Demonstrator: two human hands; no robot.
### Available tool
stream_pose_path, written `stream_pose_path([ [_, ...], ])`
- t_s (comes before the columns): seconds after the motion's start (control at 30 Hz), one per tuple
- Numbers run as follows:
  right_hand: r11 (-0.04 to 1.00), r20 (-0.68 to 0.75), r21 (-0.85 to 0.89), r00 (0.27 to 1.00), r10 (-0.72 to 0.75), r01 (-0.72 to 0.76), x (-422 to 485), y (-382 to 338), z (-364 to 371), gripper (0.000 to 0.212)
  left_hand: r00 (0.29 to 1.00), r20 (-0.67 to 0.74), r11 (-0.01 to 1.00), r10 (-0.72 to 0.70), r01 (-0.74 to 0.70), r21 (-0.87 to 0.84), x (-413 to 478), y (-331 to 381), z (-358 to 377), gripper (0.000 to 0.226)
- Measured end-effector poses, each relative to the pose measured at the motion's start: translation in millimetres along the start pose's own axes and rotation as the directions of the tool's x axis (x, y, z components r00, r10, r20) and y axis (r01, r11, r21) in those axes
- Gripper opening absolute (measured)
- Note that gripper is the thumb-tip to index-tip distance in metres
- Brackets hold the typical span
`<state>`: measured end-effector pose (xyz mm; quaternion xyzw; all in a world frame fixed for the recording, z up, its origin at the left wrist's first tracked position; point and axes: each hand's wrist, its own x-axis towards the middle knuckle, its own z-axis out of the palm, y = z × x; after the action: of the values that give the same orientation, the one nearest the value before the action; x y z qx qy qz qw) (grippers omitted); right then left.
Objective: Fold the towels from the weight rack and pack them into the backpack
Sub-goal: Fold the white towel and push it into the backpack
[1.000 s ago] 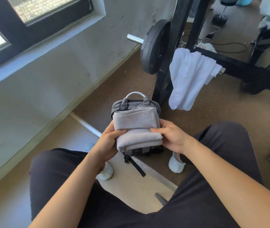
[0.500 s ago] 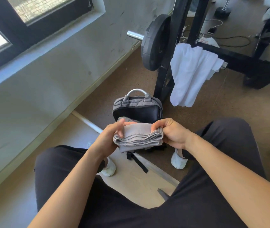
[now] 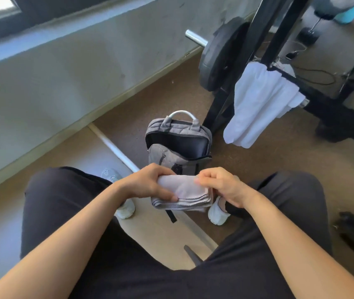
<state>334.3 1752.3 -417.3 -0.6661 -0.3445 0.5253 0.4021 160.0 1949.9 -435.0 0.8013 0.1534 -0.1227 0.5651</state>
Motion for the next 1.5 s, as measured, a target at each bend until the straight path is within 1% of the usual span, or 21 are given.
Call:
stream_pose_path([
  [0.07,0.976,-0.019,-0.216,1.000,-0.015,0.010,2.8,6.2,0.3,0.036,0.999,-0.012,0.993,0.044,-0.043,0.113,2.2,0.1,3.0,0.043],
  [0.1,0.960,-0.012,-0.279,1.000,-0.004,0.000,4.2,7.1,0.8,0.036,0.997,-0.024,0.983,0.076,-0.071,0.170,3.9,1.1,5.1,0.044],
  [0.13,0.945,0.014,-0.325,1.000,0.023,-0.017,5.3,6.2,1.9,0.040,0.993,-0.039,0.972,0.110,-0.099,0.214,5.9,3.2,7.5,0.045],
  [0.2,0.902,0.087,-0.431,0.993,0.081,-0.036,8.4,3.2,4.6,0.063,0.982,-0.084,0.951,0.169,-0.140,0.276,11.5,9.0,12.9,0.047],
  [0.23,0.878,0.104,-0.476,0.989,0.103,-0.042,11.4,3.8,5.5,0.064,0.975,-0.106,0.939,0.194,-0.153,0.310,15.5,11.0,14.9,0.048],
  [0.33,0.830,0.081,-0.556,0.991,0.107,-0.044,22.3,5.2,2.4,0.046,0.970,-0.111,0.906,0.217,-0.158,0.392,28.0,11.4,13.0,0.054],
  [0.47,0.781,-0.001,-0.623,0.998,0.065,-0.052,45.3,-0.6,-17.9,0.040,0.986,-0.089,0.918,0.138,-0.094,0.384,51.4,0.4,-11.1,0.068],
  [0.53,0.765,-0.045,-0.641,0.998,0.035,-0.056,60.3,-3.8,-32.1,0.040,0.989,-0.123,0.980,0.078,-0.054,0.189,64.6,-3.6,-31.7,0.072],
  [0.6,0.752,-0.113,-0.655,0.994,0.003,-0.076,75.9,-5.5,-49.4,0.043,0.983,-0.182,1.000,-0.006,0.000,-0.029,80.9,-11.2,-54.2,0.054],
  [0.63,0.741,-0.155,-0.665,0.988,-0.019,-0.090,83.5,-7.4,-58.8,0.046,0.975,-0.220,0.999,-0.031,0.024,-0.036,90.9,-16.7,-65.7,0.042],
  [0.7,0.732,-0.240,-0.671,0.969,-0.064,-0.118,101.0,-9.8,-77.3,0.050,0.956,-0.293,0.982,-0.032,0.084,0.169,112.8,-29.1,-86.1,0.022],
  [0.77,0.754,-0.319,-0.643,0.942,-0.102,-0.136,120.4,-11.4,-91.1,0.048,0.940,-0.340,0.903,0.007,0.140,0.406,135.6,-44.0,-97.7,0.014],
  [0.83,0.774,-0.396,-0.614,0.909,-0.129,-0.157,142.6,-7.0,-97.9,0.049,0.937,-0.343,0.831,0.072,0.134,0.540,157.3,-58.5,-101.1,0.025],
  [0.9,0.795,-0.424,-0.585,0.896,-0.134,-0.158,163.8,3.1,-97.6,0.055,0.943,-0.299,0.770,0.143,0.084,0.633,172.7,-72.4,-97.7,0.049],
  [1.03,0.847,-0.366,-0.519,0.926,-0.094,-0.119,192.2,34.0,-90.4,0.054,0.976,-0.157,0.643,0.151,0.024,0.766,185.5,-102.2,-86.1,0.113],
  [1.1,0.854,-0.338,-0.507,0.938,-0.071,-0.118,200.4,50.2,-85.8,0.045,0.985,-0.110,0.591,0.130,0.012,0.806,186.2,-112.6,-85.3,0.134],
  [1.2,0.809,-0.292,-0.567,0.956,-0.023,-0.154,210.2,77.8,-77.3,0.032,0.990,-0.074,0.529,0.117,0.001,0.849,189.3,-121.2,-83.3,0.148],
  [1.3,0.697,-0.212,-0.696,0.977,0.030,-0.172,216.4,101.8,-64.5,0.028,0.989,-0.071,0.492,0.132,-0.003,0.870,190.6,-125.2,-75.6,0.153],
  [1.4,0.535,-0.111,-0.826,0.982,0.150,-0.175,224.0,118.2,-49.5,0.036,0.990,-0.070,0.473,0.121,0.005,0.881,192.6,-124.7,-70.1,0.157],
  [1.43,0.513,-0.066,-0.844,0.980,0.187,-0.155,228.1,123.5,-44.3,0.040,0.991,-0.072,0.474,0.112,0.010,0.880,193.5,-123.5,-69.7,0.158],
  [1.5,0.528,0.044,-0.842,0.963,0.267,-0.108,235.8,133.1,-33.6,0.046,0.993,-0.066,0.479,0.093,0.013,0.878,194.7,-120.9,-69.9,0.160],
])
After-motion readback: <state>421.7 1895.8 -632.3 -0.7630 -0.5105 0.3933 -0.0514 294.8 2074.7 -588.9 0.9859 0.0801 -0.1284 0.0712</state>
